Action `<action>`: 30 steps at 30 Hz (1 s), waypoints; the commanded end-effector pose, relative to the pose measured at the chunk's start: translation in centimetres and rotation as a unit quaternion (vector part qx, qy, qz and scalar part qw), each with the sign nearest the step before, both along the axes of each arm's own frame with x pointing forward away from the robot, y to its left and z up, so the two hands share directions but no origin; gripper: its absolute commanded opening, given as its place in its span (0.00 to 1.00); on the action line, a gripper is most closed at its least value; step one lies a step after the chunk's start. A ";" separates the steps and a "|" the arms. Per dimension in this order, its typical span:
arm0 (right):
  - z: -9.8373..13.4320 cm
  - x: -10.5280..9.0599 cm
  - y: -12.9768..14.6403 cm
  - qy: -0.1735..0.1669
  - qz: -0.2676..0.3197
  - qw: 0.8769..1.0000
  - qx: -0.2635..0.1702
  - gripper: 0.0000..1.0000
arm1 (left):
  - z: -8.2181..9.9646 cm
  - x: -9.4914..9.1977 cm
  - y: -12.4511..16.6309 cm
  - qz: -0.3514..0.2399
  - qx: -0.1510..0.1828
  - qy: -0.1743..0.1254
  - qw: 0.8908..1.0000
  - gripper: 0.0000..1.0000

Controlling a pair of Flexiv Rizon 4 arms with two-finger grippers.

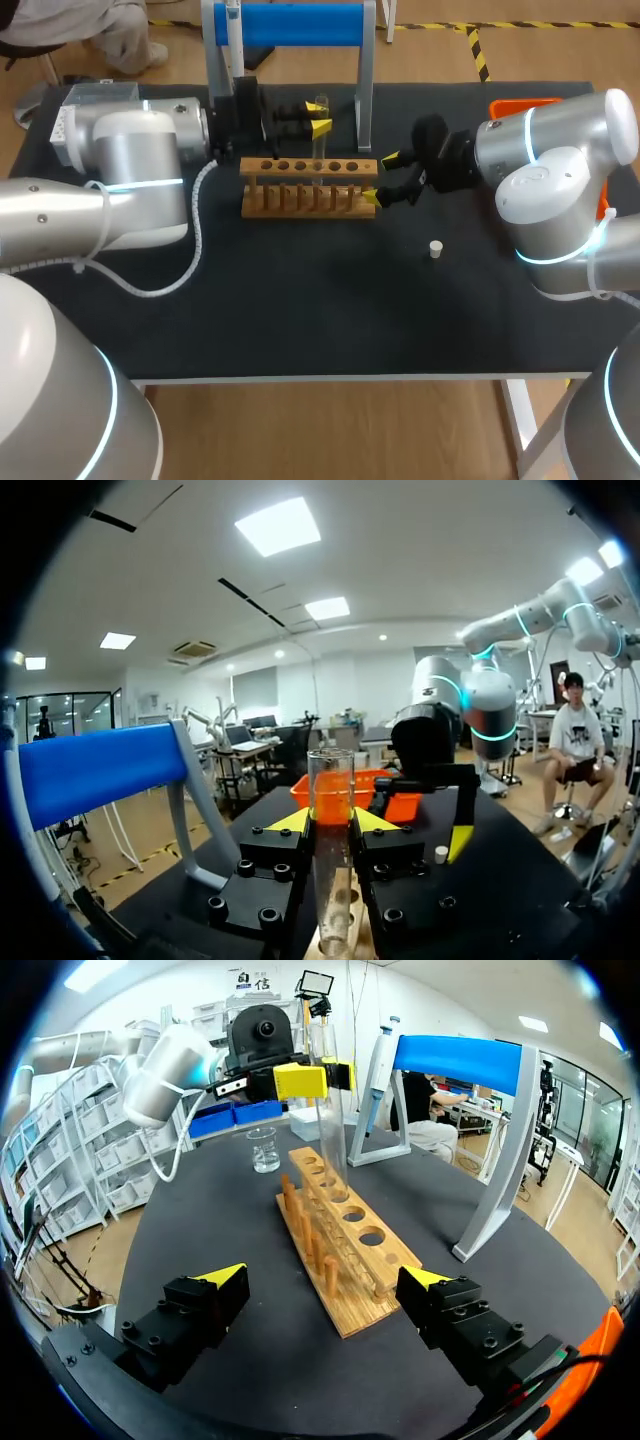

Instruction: Invert the test tube, pick up the pipette, mount the tip to pipette, aspirate from beaker and dispense into the tube, eject the tip, return the pipette, and cap with the stopper.

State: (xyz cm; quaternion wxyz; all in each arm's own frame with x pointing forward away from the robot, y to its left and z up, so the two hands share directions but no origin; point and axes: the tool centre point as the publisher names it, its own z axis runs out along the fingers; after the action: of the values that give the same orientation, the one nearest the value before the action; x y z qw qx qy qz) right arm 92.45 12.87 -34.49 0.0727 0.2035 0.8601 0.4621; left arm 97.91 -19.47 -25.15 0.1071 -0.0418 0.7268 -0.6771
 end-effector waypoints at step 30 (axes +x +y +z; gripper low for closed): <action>0.0 0.0 0.0 0.000 0.000 1.000 0.001 1.00 | -2.1 0.7 0.5 0.014 -0.013 0.005 1.000 0.00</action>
State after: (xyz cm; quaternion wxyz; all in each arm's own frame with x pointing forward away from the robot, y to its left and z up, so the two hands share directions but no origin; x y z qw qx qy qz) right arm 92.46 12.87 -34.50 0.0727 0.2035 0.8600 0.4623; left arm 98.39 -18.90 -26.97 0.1134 -0.0584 0.7186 -0.6836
